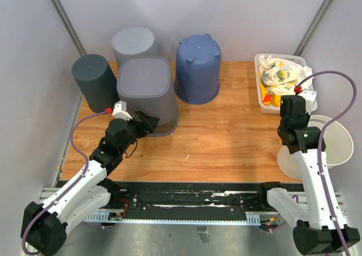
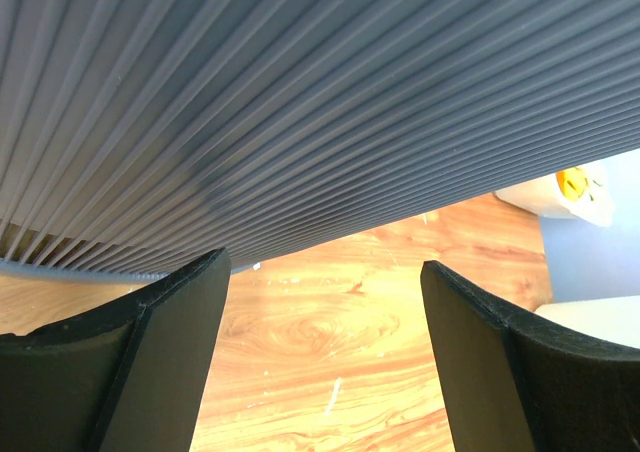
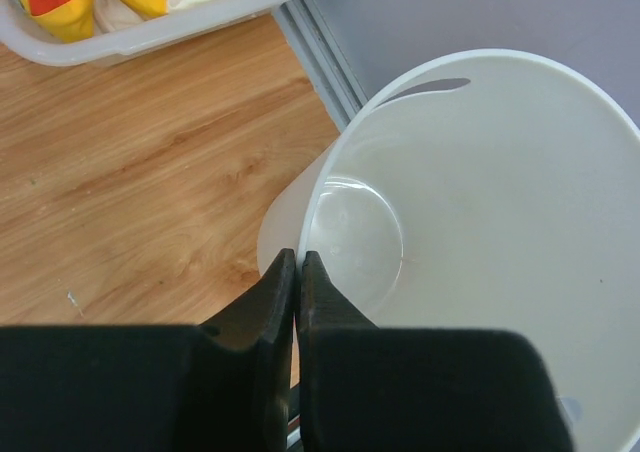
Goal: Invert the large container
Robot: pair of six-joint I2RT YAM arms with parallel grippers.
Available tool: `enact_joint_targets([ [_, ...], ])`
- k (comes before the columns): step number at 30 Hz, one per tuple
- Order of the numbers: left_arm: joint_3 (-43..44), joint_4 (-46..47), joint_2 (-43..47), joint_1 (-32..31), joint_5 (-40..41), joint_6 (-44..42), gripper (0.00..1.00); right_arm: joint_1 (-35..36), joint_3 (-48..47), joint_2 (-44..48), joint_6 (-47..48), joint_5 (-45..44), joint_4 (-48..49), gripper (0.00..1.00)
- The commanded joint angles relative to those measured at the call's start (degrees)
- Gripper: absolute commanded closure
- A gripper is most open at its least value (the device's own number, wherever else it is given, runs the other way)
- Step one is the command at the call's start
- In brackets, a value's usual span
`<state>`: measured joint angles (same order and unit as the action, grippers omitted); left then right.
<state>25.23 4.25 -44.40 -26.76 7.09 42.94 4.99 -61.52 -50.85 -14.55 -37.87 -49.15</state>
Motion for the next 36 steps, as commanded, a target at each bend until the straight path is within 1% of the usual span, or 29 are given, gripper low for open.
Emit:
enact_joint_targets([
  [1,-0.3,1.5,1.0,0.0,-0.1,0.2,0.18,-0.9,-2.2,2.7,1.0,1.9,-0.3,0.99],
  [5,-0.1,1.1,1.3,0.0,0.2,0.0,0.18,-0.8,-6.6,3.8,0.8,7.0,-2.4,0.99],
  [7,-0.1,1.0,1.5,0.0,0.4,0.0,0.18,-0.8,-8.6,4.1,-0.1,11.1,-3.4,0.99],
  [12,-0.1,1.0,1.7,0.0,0.7,0.0,0.18,-0.8,-11.3,5.4,-3.8,24.6,-2.8,0.99],
  [17,0.0,0.9,1.4,-0.1,1.2,-0.3,0.18,-0.7,-10.7,5.8,-9.5,39.4,2.1,0.99],
  [23,-0.1,0.7,1.5,0.0,2.3,-0.4,0.18,-0.2,-8.9,7.3,-15.2,51.9,10.8,0.99],
  [26,-0.1,0.8,1.3,0.0,2.1,-0.4,0.19,-0.2,-5.8,7.4,-19.1,59.1,17.4,0.99],
  [28,-0.2,0.8,1.5,0.0,2.4,-0.4,0.19,-0.2,-2.1,7.4,-21.9,64.0,23.9,0.99],
  [32,-0.4,0.7,2.1,-0.1,2.8,-0.7,0.18,-0.2,4.7,6.5,-27.3,70.1,34.5,0.99],
  [36,-0.9,1.6,2.7,0.0,2.7,-0.8,0.19,0.0,9.3,6.4,-31.4,72.8,42.8,0.99],
])
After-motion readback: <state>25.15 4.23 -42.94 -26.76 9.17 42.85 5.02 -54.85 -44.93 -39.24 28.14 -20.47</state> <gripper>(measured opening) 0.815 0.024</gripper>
